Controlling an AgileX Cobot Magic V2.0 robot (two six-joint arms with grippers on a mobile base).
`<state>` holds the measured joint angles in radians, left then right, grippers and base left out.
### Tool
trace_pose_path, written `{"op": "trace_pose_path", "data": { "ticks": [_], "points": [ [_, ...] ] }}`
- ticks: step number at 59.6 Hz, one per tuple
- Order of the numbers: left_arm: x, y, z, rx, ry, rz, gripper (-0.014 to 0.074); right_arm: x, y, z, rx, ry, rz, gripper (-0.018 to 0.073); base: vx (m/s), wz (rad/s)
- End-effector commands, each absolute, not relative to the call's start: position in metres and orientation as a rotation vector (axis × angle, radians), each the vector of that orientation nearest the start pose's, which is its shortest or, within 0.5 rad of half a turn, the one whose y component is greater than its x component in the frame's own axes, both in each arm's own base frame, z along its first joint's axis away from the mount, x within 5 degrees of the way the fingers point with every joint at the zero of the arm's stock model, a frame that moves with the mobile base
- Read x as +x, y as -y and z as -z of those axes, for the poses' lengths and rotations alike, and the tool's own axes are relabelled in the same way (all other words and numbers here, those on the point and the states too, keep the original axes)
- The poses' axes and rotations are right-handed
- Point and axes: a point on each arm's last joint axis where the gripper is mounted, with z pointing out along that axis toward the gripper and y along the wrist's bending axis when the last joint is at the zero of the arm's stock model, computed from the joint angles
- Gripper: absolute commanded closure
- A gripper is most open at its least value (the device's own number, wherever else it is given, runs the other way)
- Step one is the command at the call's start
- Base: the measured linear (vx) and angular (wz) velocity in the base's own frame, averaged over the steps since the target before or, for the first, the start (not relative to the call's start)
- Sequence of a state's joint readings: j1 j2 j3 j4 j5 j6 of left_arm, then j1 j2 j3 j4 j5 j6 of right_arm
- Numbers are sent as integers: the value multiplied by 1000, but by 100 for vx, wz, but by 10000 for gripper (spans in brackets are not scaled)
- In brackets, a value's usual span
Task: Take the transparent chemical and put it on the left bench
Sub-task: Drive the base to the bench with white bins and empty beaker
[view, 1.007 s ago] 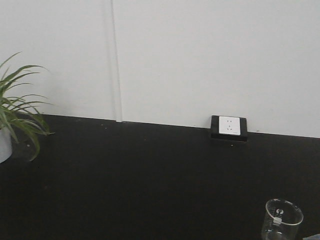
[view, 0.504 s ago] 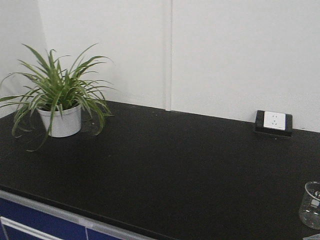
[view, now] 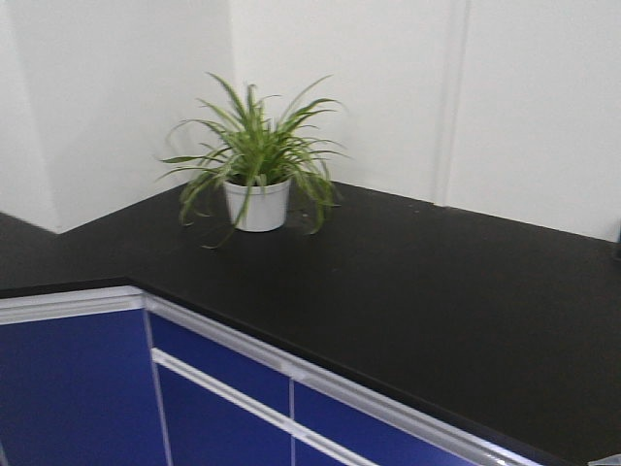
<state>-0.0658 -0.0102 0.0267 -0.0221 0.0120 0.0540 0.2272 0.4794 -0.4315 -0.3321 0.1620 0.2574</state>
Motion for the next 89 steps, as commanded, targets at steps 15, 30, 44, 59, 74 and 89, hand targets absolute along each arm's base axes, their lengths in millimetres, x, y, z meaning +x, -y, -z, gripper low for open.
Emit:
{"op": "trace_pose_path", "data": {
  "ticks": [15, 30, 44, 59, 74, 89],
  "points": [
    [55, 4, -206, 64, -1429, 35, 600, 105, -22, -325, -231, -1571, -81, 564, -13, 36],
    [55, 4, -206, 64, -1429, 35, 600, 105, -22, -325, -231, -1571, -81, 564, -8, 25],
    [55, 4, -206, 64, -1429, 35, 600, 105, -22, -325, -231, -1571, -81, 564, -8, 32],
    [55, 4, -206, 64, -1429, 35, 600, 105, -21, -325, -230, -1574, -80, 564, -13, 51],
    [55, 4, -206, 64, -1429, 35, 600, 105, -21, -325, -230, -1575, -80, 564, -17, 64],
    [55, 4, -206, 64, -1429, 35, 600, 105, -21, -325, -230, -1576, -80, 564, -17, 64]
  ]
}}
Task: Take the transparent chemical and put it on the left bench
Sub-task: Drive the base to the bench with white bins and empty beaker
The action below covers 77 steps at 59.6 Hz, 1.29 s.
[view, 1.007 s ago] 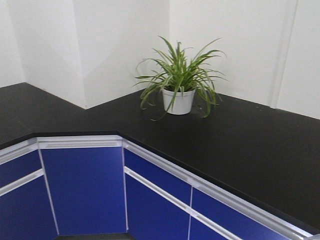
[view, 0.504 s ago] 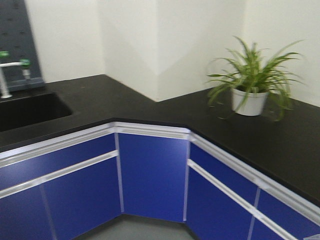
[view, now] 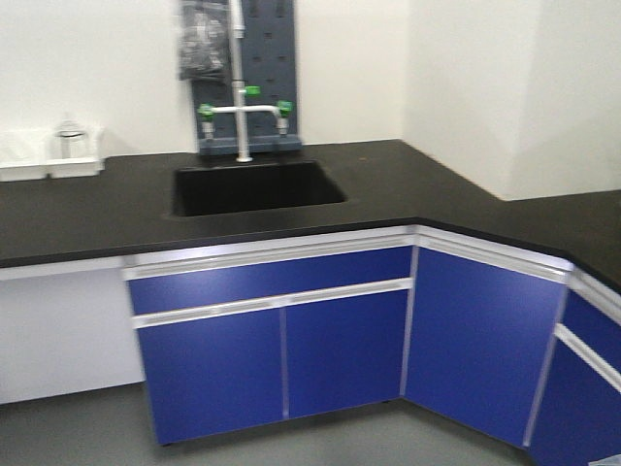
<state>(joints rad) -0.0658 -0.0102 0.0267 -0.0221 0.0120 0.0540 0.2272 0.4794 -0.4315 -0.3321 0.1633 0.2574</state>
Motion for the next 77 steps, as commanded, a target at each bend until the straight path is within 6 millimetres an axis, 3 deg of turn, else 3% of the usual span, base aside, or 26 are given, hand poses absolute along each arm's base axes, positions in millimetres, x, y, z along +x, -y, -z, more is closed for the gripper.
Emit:
{"op": "trace_pose_path", "data": {
  "ticks": [1, 54, 77],
  "points": [
    [55, 4, -206, 64, -1429, 35, 600, 105, -21, -325, -230, -1576, -80, 564, -16, 60],
    [55, 4, -206, 64, -1429, 35, 600, 105, -21, -325, -230, -1576, -80, 564, -7, 37],
    [55, 4, -206, 64, -1429, 35, 600, 105, -21, -325, -230, -1576, -80, 564, 5, 62]
  ]
}}
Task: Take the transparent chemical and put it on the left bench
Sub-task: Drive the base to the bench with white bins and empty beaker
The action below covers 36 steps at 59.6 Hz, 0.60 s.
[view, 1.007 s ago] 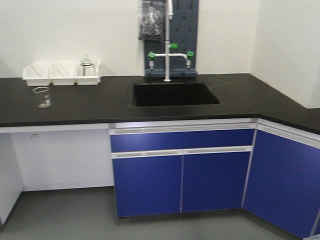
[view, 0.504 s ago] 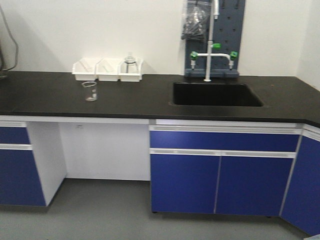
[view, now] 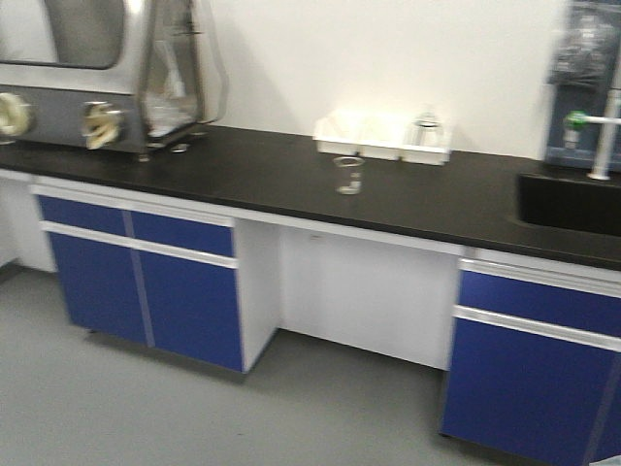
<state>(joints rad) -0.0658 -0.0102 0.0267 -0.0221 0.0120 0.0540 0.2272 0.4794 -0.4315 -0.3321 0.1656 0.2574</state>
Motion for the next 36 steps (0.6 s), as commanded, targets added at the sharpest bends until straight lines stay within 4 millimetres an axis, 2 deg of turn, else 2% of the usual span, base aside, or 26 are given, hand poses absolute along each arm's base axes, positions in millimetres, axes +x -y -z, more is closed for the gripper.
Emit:
{"op": "trace_pose_path", "data": {
  "ticks": [1, 19, 36],
  "points": [
    [55, 4, -206, 64, -1429, 35, 600, 105, -21, -325, -230, -1576, -80, 564, 10, 71],
    [55, 4, -206, 64, -1429, 35, 600, 105, -21, -325, -230, -1576, -80, 564, 16, 62],
    [55, 4, -206, 64, -1429, 35, 600, 105, -21, -325, -230, -1576, -80, 564, 23, 44]
  ]
}}
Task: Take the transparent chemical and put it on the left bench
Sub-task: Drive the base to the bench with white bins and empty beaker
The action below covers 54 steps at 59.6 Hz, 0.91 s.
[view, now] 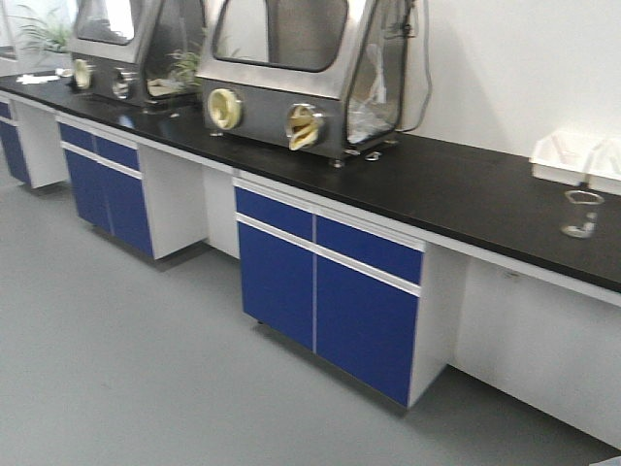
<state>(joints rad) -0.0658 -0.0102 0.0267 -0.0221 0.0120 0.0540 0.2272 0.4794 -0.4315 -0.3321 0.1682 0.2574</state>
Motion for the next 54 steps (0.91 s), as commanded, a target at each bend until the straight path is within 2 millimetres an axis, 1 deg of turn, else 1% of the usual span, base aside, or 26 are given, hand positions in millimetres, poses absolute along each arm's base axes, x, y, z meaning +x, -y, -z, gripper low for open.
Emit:
{"op": "trace_pose_path", "data": {
  "ticks": [1, 18, 54],
  "points": [
    [55, 4, -206, 64, -1429, 35, 600, 105, -21, -325, -230, -1576, -80, 564, 27, 37],
    [55, 4, -206, 64, -1429, 35, 600, 105, -21, -325, -230, -1576, -80, 564, 31, 24],
    [55, 4, -206, 64, -1429, 35, 600, 105, -21, -324, -229, -1583, -78, 564, 41, 6]
  ]
}}
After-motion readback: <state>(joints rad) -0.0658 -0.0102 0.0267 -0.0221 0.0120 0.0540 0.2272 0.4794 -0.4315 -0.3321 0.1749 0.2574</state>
